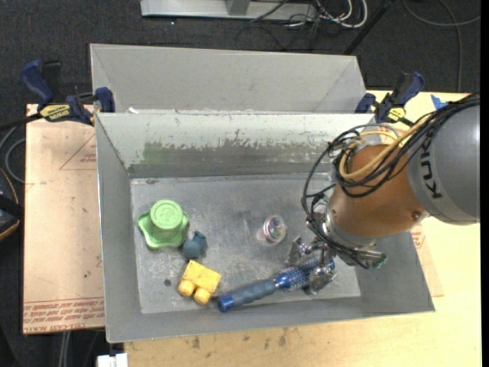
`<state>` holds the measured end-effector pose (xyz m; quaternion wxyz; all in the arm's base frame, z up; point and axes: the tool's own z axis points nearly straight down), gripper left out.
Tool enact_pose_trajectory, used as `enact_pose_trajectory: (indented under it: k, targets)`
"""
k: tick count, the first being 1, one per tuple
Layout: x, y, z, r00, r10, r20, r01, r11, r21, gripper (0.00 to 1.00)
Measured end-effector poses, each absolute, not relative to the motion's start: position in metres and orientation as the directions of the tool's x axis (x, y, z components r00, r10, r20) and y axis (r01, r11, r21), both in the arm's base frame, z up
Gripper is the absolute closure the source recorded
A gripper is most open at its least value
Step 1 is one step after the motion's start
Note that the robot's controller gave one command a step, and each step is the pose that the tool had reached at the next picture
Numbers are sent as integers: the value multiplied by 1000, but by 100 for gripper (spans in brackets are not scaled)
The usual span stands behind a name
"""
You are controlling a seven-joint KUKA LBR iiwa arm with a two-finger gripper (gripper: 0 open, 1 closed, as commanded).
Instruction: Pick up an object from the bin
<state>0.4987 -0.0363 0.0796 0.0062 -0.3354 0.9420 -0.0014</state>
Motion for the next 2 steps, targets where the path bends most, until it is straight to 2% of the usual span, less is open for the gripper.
enact_pose_trajectory:
  k: [1,2]
  targets:
    - [500,-36,140,-777,-629,-7,-629,777,-4,100]
    - [501,-35,166,-779,-628,-4,-628,779,-2,100]
